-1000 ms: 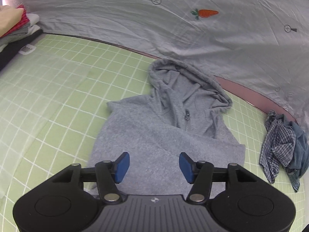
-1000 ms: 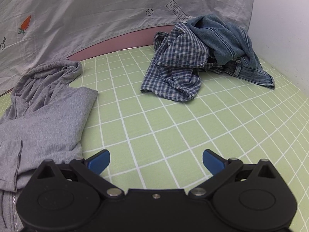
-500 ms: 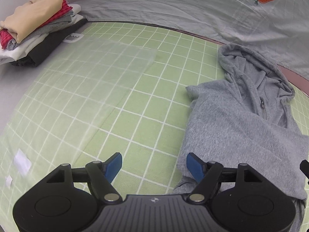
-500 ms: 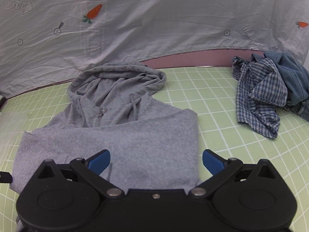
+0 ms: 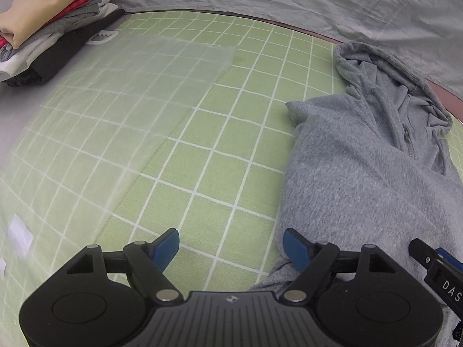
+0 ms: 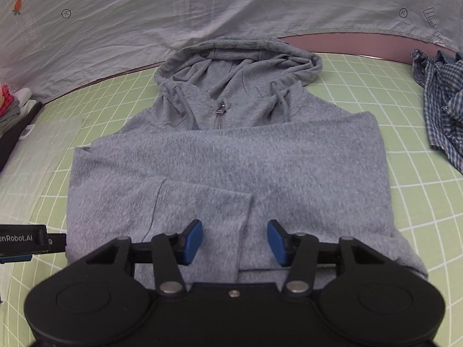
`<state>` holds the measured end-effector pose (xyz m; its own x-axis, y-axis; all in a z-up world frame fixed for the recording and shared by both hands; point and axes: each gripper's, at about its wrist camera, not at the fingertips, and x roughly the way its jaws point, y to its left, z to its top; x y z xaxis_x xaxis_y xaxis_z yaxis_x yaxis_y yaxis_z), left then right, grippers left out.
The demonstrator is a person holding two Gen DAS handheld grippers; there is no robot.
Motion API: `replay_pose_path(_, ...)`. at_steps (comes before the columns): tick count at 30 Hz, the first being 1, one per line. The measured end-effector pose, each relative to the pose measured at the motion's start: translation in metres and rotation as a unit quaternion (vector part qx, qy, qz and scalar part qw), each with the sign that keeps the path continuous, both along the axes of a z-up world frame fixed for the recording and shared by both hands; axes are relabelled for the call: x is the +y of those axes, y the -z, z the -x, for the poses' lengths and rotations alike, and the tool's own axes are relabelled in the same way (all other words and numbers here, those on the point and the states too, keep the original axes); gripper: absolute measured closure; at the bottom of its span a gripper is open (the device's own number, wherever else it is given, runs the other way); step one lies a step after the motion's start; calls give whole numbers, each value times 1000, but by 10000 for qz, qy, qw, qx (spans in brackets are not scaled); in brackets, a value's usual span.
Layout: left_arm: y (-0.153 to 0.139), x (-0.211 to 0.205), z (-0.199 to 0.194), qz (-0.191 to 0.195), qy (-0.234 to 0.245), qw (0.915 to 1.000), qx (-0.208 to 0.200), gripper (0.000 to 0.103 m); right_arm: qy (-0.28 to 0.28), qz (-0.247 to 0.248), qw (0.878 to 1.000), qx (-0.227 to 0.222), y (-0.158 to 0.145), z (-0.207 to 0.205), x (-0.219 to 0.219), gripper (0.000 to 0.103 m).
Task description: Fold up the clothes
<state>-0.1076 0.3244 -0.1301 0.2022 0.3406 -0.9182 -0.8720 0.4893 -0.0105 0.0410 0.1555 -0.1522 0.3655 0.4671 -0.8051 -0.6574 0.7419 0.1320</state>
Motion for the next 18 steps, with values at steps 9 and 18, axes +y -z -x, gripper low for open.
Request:
replay_pose_path(9, 3, 0, -1, -14, -26, 10000, 56, 21, -170, -265, 9988, 377, 0, -4, -5, 87)
replay_pose_path(18, -5, -4, -2, -127, -1, 9999, 72, 22, -345, -607, 9974, 178, -20, -5, -18, 97)
